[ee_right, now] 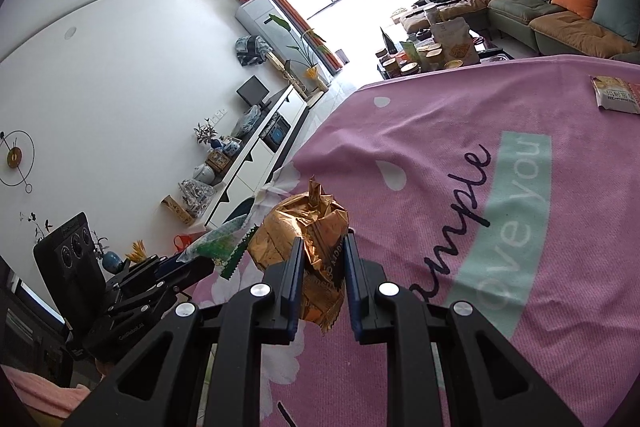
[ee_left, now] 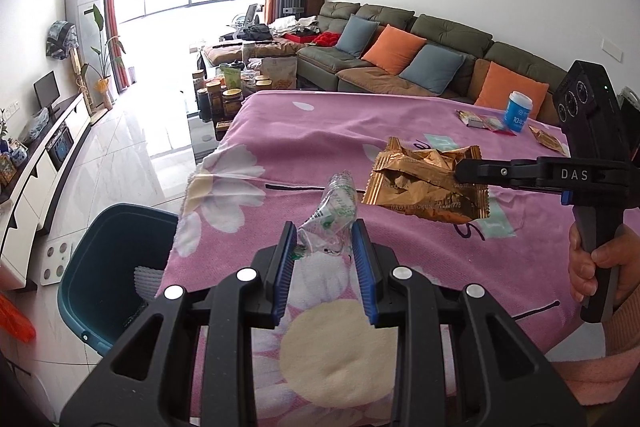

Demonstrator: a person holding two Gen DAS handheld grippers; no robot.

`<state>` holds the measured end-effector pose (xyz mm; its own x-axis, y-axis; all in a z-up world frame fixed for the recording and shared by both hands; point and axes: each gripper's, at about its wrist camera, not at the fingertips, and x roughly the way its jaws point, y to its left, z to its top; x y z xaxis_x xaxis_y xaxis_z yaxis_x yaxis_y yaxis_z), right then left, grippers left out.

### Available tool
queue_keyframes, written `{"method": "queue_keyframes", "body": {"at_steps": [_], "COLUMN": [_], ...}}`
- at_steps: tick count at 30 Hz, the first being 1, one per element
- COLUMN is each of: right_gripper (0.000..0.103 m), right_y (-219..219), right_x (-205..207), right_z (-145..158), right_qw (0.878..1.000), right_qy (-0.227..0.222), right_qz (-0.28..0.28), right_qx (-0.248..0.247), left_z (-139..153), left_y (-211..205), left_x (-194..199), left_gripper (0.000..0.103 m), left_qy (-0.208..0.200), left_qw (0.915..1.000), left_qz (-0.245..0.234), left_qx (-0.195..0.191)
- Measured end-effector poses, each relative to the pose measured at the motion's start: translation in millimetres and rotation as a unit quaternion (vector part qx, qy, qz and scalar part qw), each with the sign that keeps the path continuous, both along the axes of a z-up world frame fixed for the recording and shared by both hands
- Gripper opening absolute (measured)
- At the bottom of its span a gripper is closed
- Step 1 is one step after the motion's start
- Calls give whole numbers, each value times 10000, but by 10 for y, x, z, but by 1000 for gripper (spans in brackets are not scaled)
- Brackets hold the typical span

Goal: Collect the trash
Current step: 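Carry the plastic bag and gold foil wrapper over the teal bin with both tools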

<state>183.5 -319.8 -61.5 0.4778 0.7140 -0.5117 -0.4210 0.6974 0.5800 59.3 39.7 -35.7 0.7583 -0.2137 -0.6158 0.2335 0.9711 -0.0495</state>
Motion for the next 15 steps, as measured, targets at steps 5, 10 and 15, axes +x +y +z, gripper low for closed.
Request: {"method": "queue_keyframes", "body": {"at_steps": [5,10,15], "right_gripper": [18,18,18], "right_y": [131,263,436], "right_x": [51,96,116], "right_z": [19,46,60], "right_qw": [9999,9996,9991], "right_qy": [-20,-43,-57], "right_qz": [127,281,427], "right_qx": [18,25,2], "left_z": [21,41,51], "left_y": [141,263,379], "left_x": [-20,-41,-56], "left_gripper": [29,29,29], "left_qy": [-36,-71,-93], "left_qw": [9999,9994,9988], "left_qz": [166,327,484], "left_qx": [-8,-15,-47]}}
